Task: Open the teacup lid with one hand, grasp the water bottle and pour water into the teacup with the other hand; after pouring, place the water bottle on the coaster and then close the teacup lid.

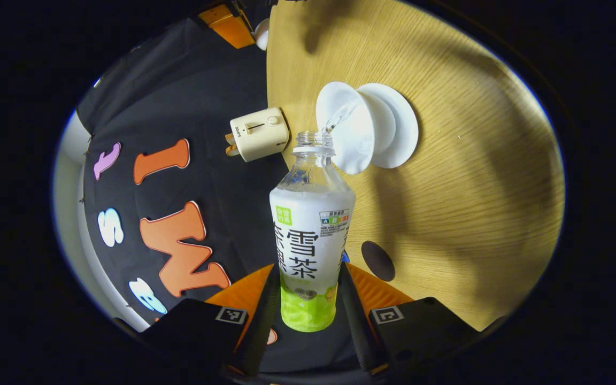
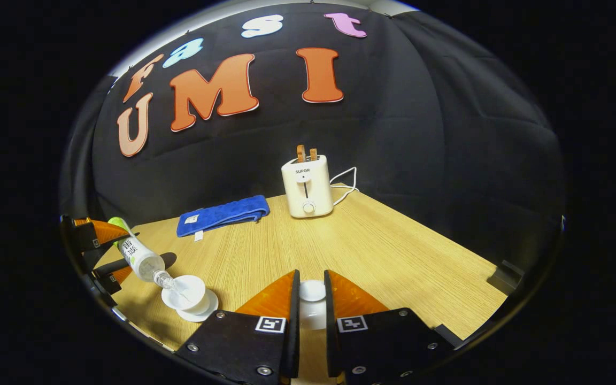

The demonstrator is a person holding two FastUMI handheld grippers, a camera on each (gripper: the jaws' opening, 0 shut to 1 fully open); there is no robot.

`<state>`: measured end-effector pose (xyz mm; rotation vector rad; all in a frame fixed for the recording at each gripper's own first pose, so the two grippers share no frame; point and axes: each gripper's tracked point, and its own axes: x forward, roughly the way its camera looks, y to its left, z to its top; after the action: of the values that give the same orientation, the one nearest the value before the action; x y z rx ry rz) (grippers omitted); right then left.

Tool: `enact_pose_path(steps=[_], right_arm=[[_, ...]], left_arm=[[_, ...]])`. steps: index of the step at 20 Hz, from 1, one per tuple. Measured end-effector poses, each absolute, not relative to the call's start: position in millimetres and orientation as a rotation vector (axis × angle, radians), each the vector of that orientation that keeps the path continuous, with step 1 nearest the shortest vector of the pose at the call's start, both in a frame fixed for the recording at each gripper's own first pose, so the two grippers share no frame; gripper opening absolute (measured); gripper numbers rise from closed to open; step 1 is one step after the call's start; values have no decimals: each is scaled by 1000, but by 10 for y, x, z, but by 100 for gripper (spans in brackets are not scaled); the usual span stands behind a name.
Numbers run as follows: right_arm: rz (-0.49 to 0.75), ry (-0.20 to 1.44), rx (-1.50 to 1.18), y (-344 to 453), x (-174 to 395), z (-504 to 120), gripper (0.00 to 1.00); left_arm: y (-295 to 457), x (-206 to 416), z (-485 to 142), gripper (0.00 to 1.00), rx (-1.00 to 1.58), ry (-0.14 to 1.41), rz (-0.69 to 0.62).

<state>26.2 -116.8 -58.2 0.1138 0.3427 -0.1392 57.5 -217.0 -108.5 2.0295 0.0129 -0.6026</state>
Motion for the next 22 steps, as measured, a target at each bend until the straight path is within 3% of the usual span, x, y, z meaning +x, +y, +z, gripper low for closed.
enact_pose_path(steps=[2, 4, 7, 8, 10, 14, 22], right_arm=[[-139, 344, 114, -1172, 261, -584, 16], [-137, 347, 113, -1167, 263, -589, 20], [-134, 347, 110, -1150, 267, -581, 20], [-133, 348, 109, -1151, 258, -586, 16], [-134, 350, 110, -1156, 260, -591, 20], [-137, 351, 113, -1166, 262, -601, 20], [-125, 358, 116, -1106, 270, -622, 21]], left_arm=[[-2186, 578, -1067, 69, 2066, -6, -595], [-2197, 559, -1042, 68, 2088, -17, -593], [-2208, 577, -1048, 68, 2116, -29, -594], [-2211, 579, -1028, 68, 2125, -36, -588], [-2216, 566, -1034, 71, 2128, -36, -589], [-2203, 576, -1028, 68, 2105, -23, -595], [-2015, 528, -1402, 67, 1757, 194, -617]])
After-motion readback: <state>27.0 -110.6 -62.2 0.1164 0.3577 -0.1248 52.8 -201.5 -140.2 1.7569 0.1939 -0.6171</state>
